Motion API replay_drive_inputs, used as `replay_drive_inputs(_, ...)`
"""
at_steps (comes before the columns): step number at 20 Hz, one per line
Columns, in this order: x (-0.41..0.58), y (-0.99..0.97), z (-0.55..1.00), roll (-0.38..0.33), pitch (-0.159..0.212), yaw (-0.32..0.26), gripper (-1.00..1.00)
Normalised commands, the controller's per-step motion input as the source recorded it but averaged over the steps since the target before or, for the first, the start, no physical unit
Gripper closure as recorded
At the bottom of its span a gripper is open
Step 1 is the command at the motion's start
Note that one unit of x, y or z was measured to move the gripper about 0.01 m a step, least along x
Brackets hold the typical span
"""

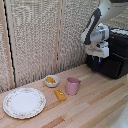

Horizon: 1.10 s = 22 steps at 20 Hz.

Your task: Please go towards the air fryer and gently seize its handle using your gripper. Slowly reveal the interior of the air fryer by pulling the handle outward. Head to the bowl filled with hot dogs and firmly but gently grasp it. Carefully place it inside the now-open air fryer.

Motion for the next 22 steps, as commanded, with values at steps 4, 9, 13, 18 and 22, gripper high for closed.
replay_drive_inputs(4,-0.028,0.00,0.02,0.000,-0.009,-0.052,1.00)
replay_drive_inputs(9,-0.046,0.00,0.32,-0.002,-0.275,-0.136,1.00)
replay_drive_inputs(13,-0.157,0.00,0.32,0.007,-0.214,-0.162,1.00)
replay_drive_inputs(18,-0.347,0.03,0.48,0.132,-0.037,-0.153,1.00)
replay_drive_inputs(22,-0.371,0.13,0.62,0.182,0.004,-0.125,1.00)
